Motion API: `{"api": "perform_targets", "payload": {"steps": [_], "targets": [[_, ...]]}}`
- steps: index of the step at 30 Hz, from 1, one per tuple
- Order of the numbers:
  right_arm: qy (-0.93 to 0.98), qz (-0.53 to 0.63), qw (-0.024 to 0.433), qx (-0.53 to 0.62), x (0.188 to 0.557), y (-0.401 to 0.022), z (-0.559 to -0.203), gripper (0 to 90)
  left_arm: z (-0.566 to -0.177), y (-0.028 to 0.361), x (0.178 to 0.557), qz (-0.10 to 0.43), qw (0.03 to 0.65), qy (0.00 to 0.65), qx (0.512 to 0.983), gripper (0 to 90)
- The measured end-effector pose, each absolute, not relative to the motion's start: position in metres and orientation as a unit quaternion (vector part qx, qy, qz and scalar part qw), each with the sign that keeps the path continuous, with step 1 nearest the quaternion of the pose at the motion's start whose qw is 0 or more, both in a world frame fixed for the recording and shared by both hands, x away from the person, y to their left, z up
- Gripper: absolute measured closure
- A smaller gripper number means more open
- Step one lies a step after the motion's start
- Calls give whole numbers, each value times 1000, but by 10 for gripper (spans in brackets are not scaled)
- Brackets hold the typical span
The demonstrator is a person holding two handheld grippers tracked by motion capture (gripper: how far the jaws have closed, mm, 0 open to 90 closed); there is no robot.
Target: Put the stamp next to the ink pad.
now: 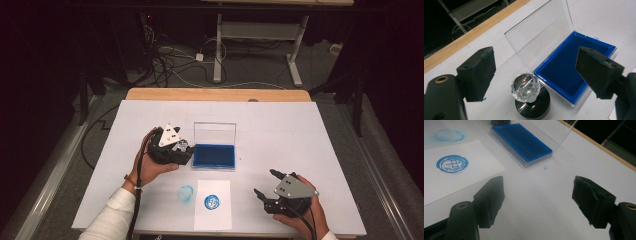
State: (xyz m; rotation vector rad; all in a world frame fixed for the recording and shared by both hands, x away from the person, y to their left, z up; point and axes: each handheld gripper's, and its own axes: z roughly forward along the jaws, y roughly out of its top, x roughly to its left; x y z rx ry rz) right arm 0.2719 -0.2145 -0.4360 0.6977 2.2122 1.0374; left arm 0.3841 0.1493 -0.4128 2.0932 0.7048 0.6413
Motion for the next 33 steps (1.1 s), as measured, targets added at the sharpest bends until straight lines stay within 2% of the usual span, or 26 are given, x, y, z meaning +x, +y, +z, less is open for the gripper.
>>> {"api": "perform_targets", "payload": {"steps": [5,17,33], "targets": [[832,391,296,261,271,-214,-436,262,-408,150,377,242,431,261,829,165],[830,393,298,260,271,-214,-435,262,-401,147,365,267,419,240,834,164],[829,394,300,259,270,-214,-434,262,-394,143,347,268,423,213,839,165]]}}
